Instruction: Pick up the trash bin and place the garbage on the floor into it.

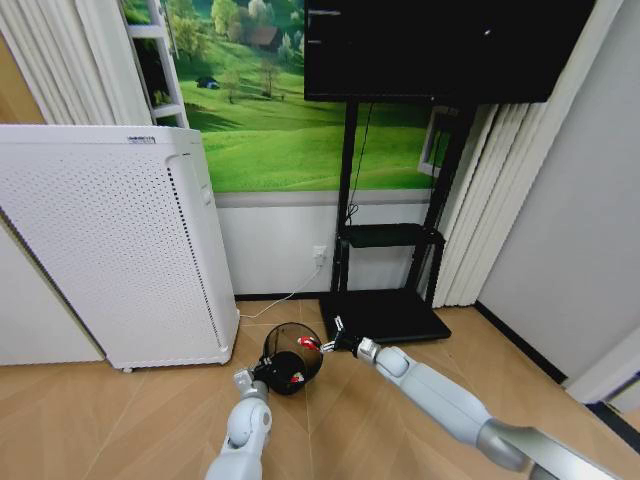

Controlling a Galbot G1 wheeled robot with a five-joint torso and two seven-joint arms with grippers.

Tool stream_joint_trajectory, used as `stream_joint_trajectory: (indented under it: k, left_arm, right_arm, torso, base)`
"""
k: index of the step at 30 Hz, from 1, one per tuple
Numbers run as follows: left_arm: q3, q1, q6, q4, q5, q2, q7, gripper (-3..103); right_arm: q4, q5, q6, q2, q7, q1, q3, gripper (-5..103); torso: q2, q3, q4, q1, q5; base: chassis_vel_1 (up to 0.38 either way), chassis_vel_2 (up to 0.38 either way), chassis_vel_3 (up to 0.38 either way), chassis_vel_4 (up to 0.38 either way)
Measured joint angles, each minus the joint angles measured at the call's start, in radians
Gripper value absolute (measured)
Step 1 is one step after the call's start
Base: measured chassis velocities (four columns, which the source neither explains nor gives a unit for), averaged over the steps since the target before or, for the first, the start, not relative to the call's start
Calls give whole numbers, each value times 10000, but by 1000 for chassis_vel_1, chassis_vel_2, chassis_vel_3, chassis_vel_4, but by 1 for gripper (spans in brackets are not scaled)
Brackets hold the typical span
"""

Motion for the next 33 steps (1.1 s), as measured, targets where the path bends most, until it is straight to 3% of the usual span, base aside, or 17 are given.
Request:
stream_joint_trajectory:
  k: [8,11,16,18,21,22,23,26,27,29,31,33]
  left_arm:
    - [-243,35,-14,30,8,52,35,6]
    - [-352,-202,-42,301,9,121,59,6]
    - [-340,-733,46,444,-157,279,-2,6]
    - [-244,-884,130,444,-246,316,-42,6]
    - [-203,-948,152,453,-260,321,-64,6]
    - [-154,-983,160,482,-263,311,-71,6]
    - [-154,-983,160,482,-263,311,-71,6]
    - [-137,-1006,172,536,-259,287,-82,6]
    - [-106,-1033,174,568,-247,258,-81,6]
    - [-115,-1093,174,652,-212,223,-86,6]
    - [-102,-1124,174,686,-198,196,-82,6]
    - [-129,-1160,171,747,-180,191,-82,6]
  right_arm:
    - [297,261,208,60,174,-387,427,100]
    - [386,56,226,384,1049,-721,736,100]
    - [383,-265,196,675,1440,-947,1019,100]
    - [593,56,15,509,941,-990,1018,100]
    - [684,-30,35,501,1107,-1066,1081,100]
    - [759,135,87,481,1117,-1149,1080,100]
    - [759,135,87,481,1117,-1149,1080,100]
    - [793,-128,40,493,1487,-1175,1183,100]
    - [778,6,151,540,1356,-1167,1189,100]
    - [825,-97,200,518,1347,-1095,1150,100]
    - [907,88,268,472,1025,-1065,1066,100]
    - [1161,-114,-10,350,1183,-1055,942,100]
  torso:
    - [0,0,2,0,-1]
    - [0,0,-1,0,-3]
    - [-1,0,-1,0,-3]
    - [-1,2,3,1,-3]
    - [0,-2,-2,-1,-13]
    - [-1,2,0,1,12]
    - [-1,2,0,1,12]
    - [0,-1,-3,-1,-15]
    - [-1,1,5,0,7]
    - [0,0,0,0,-15]
    - [0,0,4,0,1]
    - [-1,3,2,1,5]
  base:
    - [0,0,0,0]
    - [0,0,0,0]
    - [0,0,0,0]
    - [0,0,0,0]
    - [0,0,0,0]
    - [0,0,0,0]
    - [0,0,0,0]
    - [0,0,0,0]
    - [0,0,0,0]
    - [0,0,0,0]
    - [0,0,0,0]
    - [0,0,0,0]
